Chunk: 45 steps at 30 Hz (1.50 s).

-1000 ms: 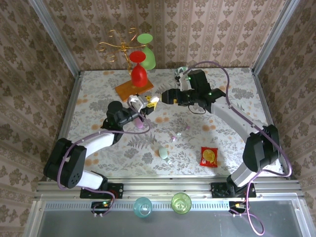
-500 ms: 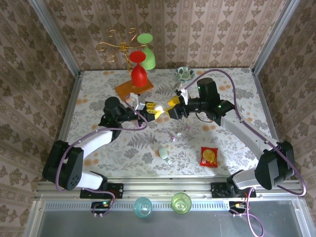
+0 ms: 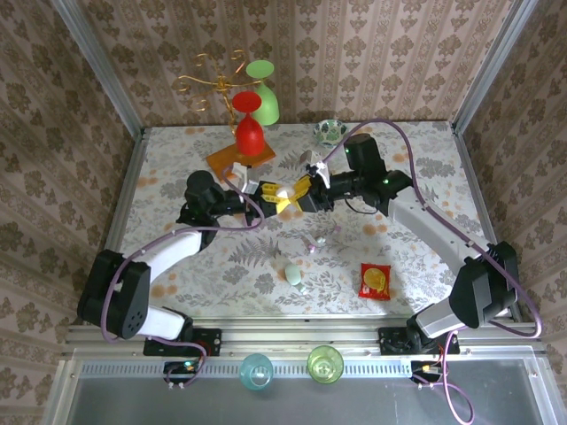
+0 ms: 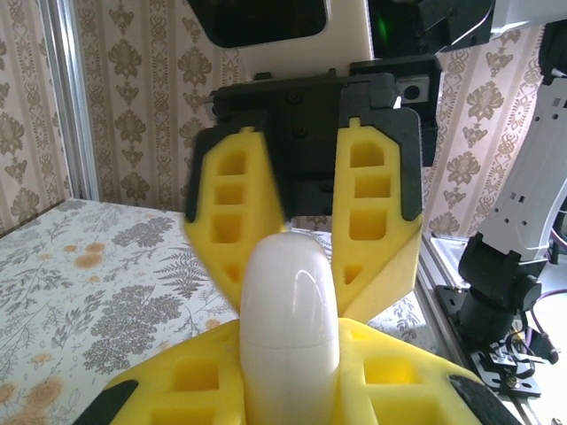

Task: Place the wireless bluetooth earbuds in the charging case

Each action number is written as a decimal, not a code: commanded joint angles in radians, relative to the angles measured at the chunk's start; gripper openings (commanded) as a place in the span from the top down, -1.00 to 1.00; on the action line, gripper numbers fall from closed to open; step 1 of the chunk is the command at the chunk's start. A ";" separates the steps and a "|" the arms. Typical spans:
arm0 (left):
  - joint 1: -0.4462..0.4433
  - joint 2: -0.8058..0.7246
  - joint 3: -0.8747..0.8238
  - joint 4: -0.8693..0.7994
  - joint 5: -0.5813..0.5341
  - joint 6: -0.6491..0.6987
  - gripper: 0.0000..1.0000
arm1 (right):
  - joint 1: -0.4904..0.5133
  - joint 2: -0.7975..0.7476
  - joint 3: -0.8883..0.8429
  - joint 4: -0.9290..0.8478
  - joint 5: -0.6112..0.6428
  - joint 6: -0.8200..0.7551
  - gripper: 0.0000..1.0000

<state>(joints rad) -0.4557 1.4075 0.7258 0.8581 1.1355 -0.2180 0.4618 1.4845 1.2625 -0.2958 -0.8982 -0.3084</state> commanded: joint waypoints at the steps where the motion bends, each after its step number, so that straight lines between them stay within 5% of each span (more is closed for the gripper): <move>1: -0.007 0.005 0.040 0.050 0.044 -0.025 1.00 | 0.005 0.013 0.028 -0.055 -0.034 -0.036 0.59; 3: -0.008 0.009 0.040 0.054 0.043 -0.024 0.97 | 0.002 0.004 0.020 -0.059 -0.030 -0.044 0.66; 11: -0.008 0.022 0.022 0.122 -0.026 -0.035 -0.48 | -0.046 -0.031 -0.059 0.059 0.038 0.062 0.68; 17: 0.025 -0.003 -0.029 0.029 -0.228 0.126 -0.99 | -0.108 0.000 -0.123 0.185 0.184 0.259 0.68; 21: 0.023 -0.009 -0.067 -0.090 -0.407 0.292 -1.00 | -0.156 0.084 -0.120 0.254 0.297 0.520 0.69; 30: 0.006 -0.023 -0.150 -0.079 -0.701 0.384 -1.00 | -0.186 0.401 0.014 0.213 0.393 0.884 0.63; 38: -0.048 -0.065 -0.164 -0.177 -0.825 0.362 -1.00 | -0.224 0.614 0.141 0.201 0.419 0.949 0.60; 45: -0.094 -0.092 -0.127 -0.364 -1.152 0.195 -1.00 | -0.266 0.681 0.160 0.180 0.474 0.948 0.35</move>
<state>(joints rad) -0.5312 1.3472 0.5713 0.6125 0.1909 0.0845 0.2115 2.1452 1.4105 -0.0849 -0.4816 0.6323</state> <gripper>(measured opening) 0.999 0.305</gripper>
